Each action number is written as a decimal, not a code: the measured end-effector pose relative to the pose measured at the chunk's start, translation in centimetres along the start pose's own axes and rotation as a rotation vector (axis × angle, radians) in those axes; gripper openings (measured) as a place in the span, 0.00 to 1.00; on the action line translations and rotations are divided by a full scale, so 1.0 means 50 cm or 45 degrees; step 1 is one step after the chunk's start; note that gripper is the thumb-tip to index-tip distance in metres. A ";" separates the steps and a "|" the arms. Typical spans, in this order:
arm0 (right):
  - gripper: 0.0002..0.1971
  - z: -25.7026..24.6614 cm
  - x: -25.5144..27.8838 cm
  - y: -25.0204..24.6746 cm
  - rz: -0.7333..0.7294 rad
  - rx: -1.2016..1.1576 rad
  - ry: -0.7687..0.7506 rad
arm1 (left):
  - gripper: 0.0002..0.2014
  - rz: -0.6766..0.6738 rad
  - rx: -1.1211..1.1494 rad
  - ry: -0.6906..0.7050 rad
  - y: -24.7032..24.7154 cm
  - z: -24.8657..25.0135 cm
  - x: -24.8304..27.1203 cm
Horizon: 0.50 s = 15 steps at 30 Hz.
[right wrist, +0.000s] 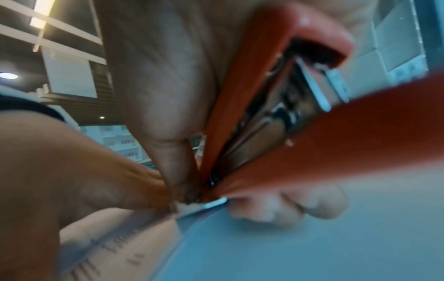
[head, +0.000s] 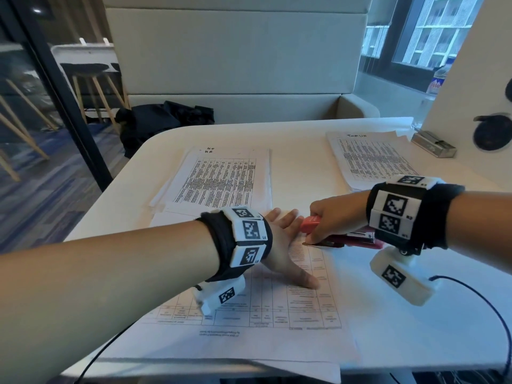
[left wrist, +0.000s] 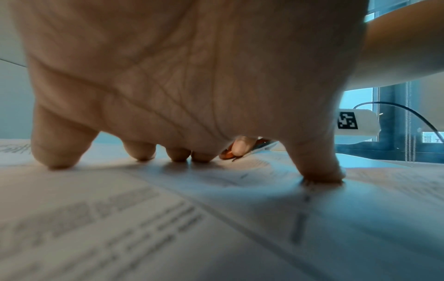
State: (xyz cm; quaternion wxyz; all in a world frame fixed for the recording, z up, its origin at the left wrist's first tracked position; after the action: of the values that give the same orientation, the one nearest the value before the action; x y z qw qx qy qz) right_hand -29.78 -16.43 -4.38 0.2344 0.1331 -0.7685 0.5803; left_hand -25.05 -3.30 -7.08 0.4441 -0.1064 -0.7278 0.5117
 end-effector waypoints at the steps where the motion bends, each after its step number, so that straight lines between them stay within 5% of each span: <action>1: 0.22 0.002 -0.001 -0.003 -0.034 -0.061 0.010 | 0.62 -0.001 0.002 0.003 -0.001 0.001 0.001; 6: 0.23 0.004 -0.001 -0.007 -0.145 -0.174 0.027 | 0.61 -0.015 -0.009 0.003 -0.001 0.003 0.003; 15: 0.26 0.000 0.028 0.005 0.082 0.055 -0.095 | 0.66 -0.060 -0.013 0.041 -0.023 -0.006 0.007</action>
State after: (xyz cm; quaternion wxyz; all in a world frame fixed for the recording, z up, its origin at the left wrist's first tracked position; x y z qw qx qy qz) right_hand -31.09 -16.26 -3.86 0.1840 0.1349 -0.7677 0.5988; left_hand -24.69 -3.41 -5.92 0.4673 -0.0998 -0.7254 0.4954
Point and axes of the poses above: each hand's wrist, its own x-axis away from the middle knuckle, its own y-axis out of the palm, z = x × y, the point moved 2 cm from there along -x, towards the middle knuckle, and after that the axes turned 11 degrees about -y, right-handed, at the moved point
